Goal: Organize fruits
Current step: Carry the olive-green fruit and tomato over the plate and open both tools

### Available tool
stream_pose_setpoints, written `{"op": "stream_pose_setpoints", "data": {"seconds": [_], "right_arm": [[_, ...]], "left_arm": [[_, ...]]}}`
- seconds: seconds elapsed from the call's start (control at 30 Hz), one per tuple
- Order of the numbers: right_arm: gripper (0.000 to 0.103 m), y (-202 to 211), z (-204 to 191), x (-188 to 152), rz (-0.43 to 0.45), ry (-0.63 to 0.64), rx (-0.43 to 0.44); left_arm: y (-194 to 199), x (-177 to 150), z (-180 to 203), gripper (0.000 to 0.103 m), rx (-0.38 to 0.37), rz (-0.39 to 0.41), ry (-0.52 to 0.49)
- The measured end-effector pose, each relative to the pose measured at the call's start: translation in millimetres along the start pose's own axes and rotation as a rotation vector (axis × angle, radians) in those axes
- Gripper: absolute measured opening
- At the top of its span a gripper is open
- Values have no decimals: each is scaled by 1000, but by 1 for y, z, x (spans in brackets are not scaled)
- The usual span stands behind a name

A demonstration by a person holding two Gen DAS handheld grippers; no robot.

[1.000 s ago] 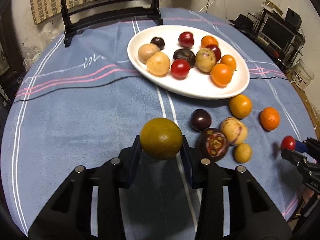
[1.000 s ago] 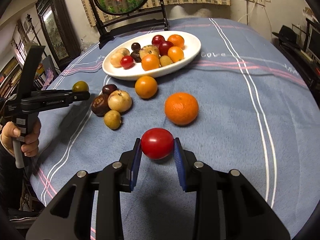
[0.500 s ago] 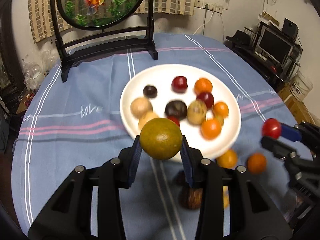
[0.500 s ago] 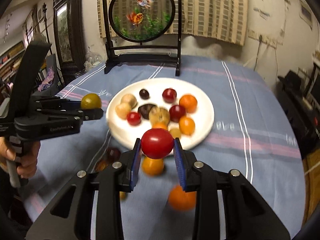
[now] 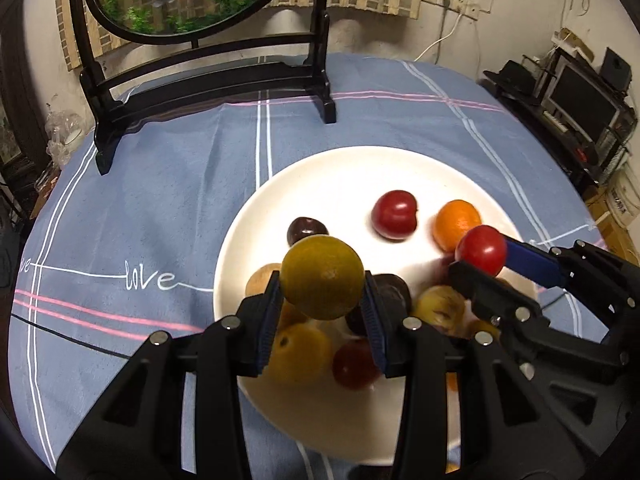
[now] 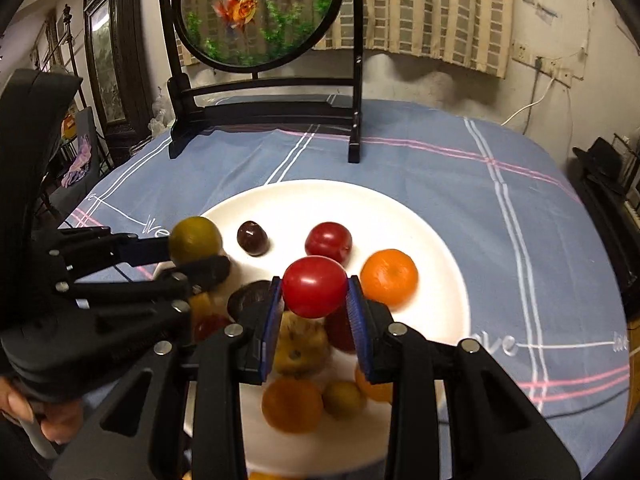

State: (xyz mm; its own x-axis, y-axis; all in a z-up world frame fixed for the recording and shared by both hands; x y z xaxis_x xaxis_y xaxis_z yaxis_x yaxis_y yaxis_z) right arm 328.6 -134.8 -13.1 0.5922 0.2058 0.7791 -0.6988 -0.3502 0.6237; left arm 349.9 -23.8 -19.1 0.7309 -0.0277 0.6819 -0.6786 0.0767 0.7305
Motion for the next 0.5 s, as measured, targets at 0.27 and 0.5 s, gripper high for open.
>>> {"op": "stream_pose_setpoints", "data": {"seconds": [0.27,0.5], "right_arm": [[36,15,15,-6,20,-81,15],[38,54,25,-28,37,-131,23]], "left_arm": [[11,1,-9,64,17,33,32],[52,-11,-10,71,14,84,26]]}}
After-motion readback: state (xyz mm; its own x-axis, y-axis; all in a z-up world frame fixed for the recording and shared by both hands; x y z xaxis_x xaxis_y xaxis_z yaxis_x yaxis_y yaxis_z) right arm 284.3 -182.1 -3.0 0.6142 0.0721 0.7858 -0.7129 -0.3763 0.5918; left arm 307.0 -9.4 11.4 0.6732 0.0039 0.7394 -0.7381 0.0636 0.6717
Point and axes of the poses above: each gripper's, at about its wrist camera, not at the fingertips, and y roughly against the way its jaws point, z to its right, x to its top, the point moved 3 cm from there along -y, roughly the way its jaws point, and after that the axes turned 7 degrees about z, right-handed, at the moved point
